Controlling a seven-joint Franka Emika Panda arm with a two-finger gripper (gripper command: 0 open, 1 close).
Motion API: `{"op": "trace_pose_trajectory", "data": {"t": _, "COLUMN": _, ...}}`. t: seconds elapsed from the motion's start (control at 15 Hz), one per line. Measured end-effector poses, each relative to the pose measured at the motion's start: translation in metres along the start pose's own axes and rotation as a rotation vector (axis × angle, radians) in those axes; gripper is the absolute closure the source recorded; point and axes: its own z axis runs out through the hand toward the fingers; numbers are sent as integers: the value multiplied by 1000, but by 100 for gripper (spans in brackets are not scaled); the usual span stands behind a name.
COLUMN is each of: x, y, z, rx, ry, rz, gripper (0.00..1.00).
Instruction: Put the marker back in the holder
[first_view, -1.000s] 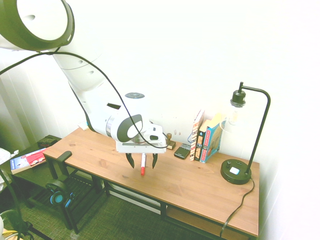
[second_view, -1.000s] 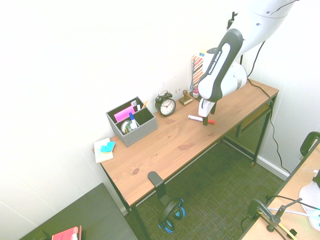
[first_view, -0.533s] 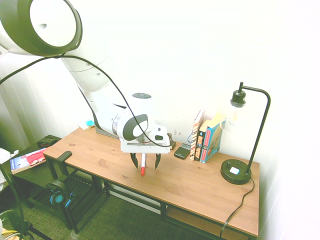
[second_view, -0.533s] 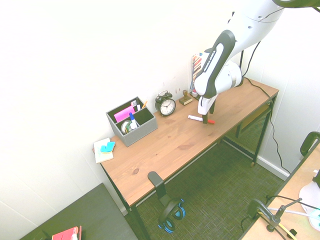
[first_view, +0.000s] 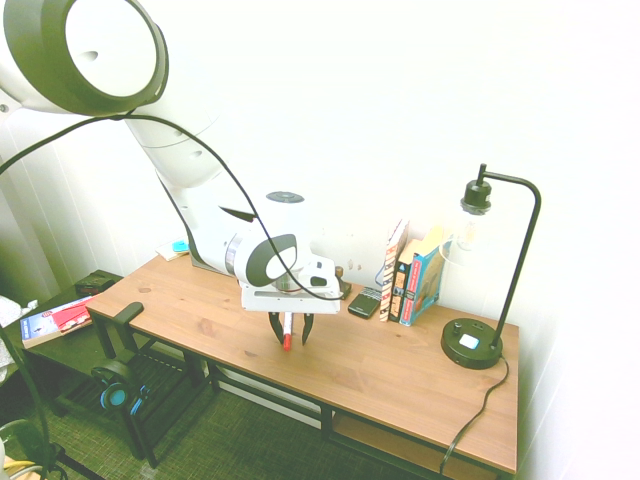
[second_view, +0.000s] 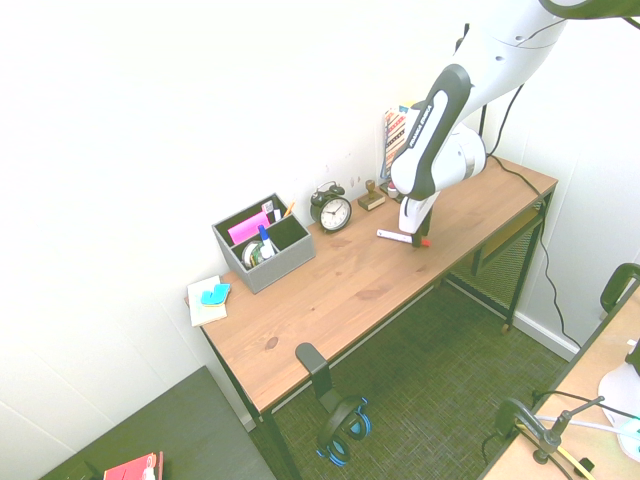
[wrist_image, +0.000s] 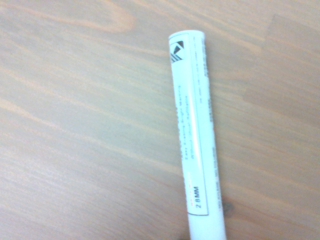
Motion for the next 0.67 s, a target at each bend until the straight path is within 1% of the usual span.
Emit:
{"op": "trace_pose_trajectory", "data": {"t": 0.47, "x": -6, "y": -3, "z": -1, "rx": -6, "ry": 9, "rz": 4, "gripper": 100}}
{"op": "trace_pose_trajectory", "data": {"t": 0.53, "x": -7, "y": -3, "z": -1, "rx": -5, "ry": 11, "rz": 19, "gripper": 100}}
{"op": "trace_pose_trajectory", "data": {"t": 0.67, "x": -9, "y": -3, "z": -5, "rx": -25, "ry": -10, "rz": 89, "gripper": 100}}
